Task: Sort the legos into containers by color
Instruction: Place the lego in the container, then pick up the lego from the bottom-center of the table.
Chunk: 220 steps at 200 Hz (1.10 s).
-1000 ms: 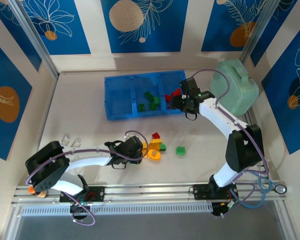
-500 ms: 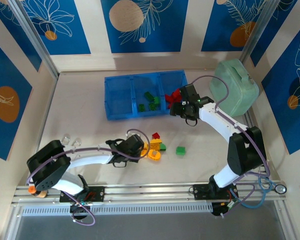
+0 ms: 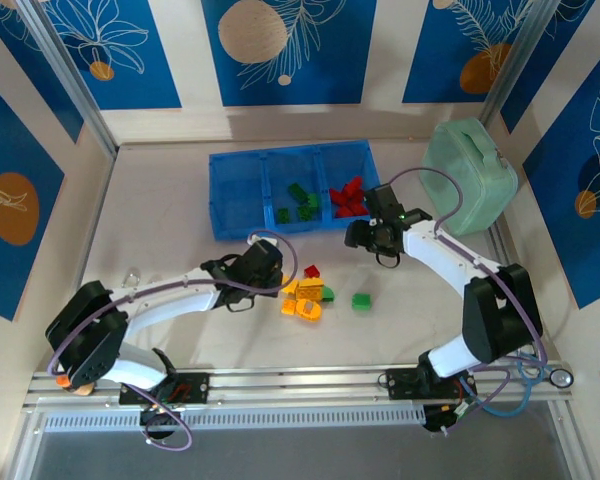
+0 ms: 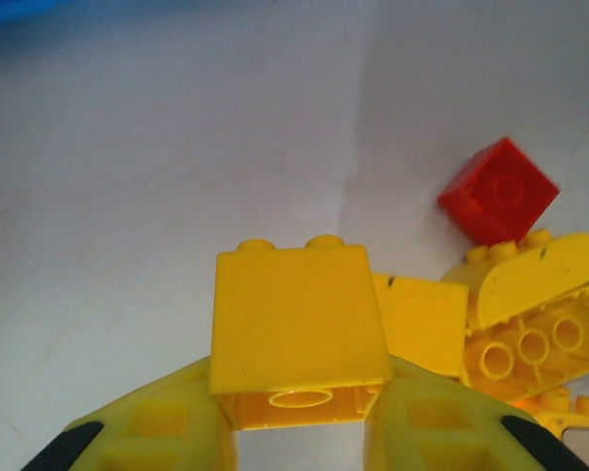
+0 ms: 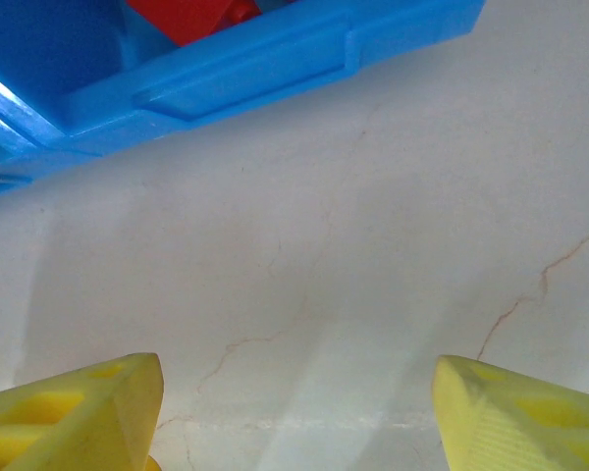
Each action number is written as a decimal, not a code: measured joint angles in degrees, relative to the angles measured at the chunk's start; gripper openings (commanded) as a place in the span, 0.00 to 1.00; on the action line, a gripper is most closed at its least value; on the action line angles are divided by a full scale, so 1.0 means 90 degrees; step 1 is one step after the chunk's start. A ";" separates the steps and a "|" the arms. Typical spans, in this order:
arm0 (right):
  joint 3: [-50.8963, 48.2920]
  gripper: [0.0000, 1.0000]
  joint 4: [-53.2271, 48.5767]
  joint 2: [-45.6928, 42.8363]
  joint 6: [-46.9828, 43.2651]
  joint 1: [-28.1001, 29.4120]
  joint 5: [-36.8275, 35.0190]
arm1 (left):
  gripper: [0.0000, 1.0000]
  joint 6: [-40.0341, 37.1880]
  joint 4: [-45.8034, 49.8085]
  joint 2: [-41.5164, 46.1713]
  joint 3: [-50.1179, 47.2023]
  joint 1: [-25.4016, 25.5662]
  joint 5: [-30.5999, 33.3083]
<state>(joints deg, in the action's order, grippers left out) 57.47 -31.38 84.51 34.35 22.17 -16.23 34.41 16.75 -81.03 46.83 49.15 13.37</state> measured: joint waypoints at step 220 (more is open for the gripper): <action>-0.1156 0.79 0.0194 -0.1664 -0.0704 0.1406 0.0512 | 0.78 -0.1139 0.0430 -0.1387 0.2531 -0.2684 -0.1154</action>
<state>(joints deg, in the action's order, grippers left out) 47.07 -29.63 69.54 28.01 34.83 -11.62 24.16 20.62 -93.51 69.60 24.99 2.98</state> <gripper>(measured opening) 0.787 0.782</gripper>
